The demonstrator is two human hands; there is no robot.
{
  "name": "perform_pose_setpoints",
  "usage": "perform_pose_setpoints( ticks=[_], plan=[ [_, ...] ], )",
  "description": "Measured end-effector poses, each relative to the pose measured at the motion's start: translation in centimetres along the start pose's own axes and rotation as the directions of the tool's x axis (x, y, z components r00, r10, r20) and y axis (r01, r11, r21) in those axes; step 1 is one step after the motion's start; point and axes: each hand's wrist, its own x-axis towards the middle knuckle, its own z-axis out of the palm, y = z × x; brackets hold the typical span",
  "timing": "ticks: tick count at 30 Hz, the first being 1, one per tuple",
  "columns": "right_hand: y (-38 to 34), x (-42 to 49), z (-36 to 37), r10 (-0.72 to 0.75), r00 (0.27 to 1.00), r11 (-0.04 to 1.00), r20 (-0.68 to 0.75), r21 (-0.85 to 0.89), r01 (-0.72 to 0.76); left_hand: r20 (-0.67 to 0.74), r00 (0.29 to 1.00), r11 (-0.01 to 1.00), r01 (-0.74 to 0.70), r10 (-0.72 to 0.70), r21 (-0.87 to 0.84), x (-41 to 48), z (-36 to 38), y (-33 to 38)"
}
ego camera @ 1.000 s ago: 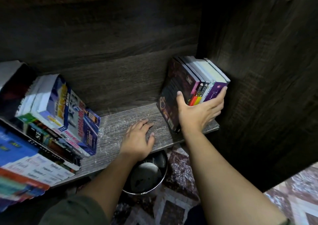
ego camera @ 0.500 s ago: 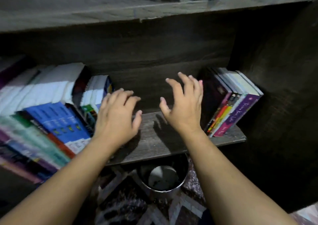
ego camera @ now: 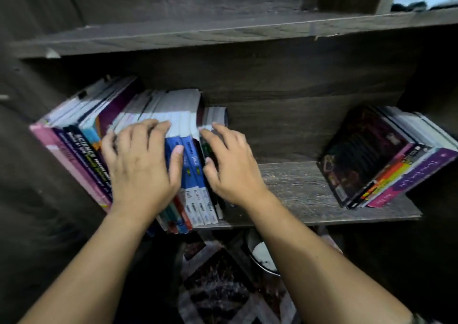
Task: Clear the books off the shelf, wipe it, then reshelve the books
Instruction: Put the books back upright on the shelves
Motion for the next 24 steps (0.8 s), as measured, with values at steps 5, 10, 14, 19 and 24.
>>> perform_pose_setpoints(
  ticks=[5, 10, 14, 19, 24],
  plan=[
    [0.4, 0.1, 1.4, 0.127, 0.991, 0.990, 0.031, 0.055, -0.128, -0.022, 1.000, 1.000, -0.020, 0.020, 0.002, -0.1, 0.6, -0.2],
    [0.9, 0.7, 1.6, 0.253, 0.967, 0.963, 0.026, 0.087, -0.254, -0.032, 0.999, 1.000, -0.006, 0.005, -0.014, -0.1, 0.9, 0.0],
    [0.8, 0.8, 1.7, 0.434, 0.901, 0.900, -0.001, 0.028, -0.434, -0.022, 0.999, 0.999, 0.035, -0.036, -0.035, -0.2, 0.6, 1.2],
    [2.4, -0.8, -0.6, 0.464, 0.878, 0.885, -0.120, 0.108, -0.453, 0.031, 0.983, 0.982, -0.182, 0.184, -0.044, -1.2, 1.5, 5.6],
    [6.7, -1.9, -5.8, 0.540, 0.781, 0.836, -0.313, 0.098, -0.539, 0.096, 0.935, 0.939, -0.333, 0.340, -0.089, -2.5, 4.2, 9.3]
  ],
)
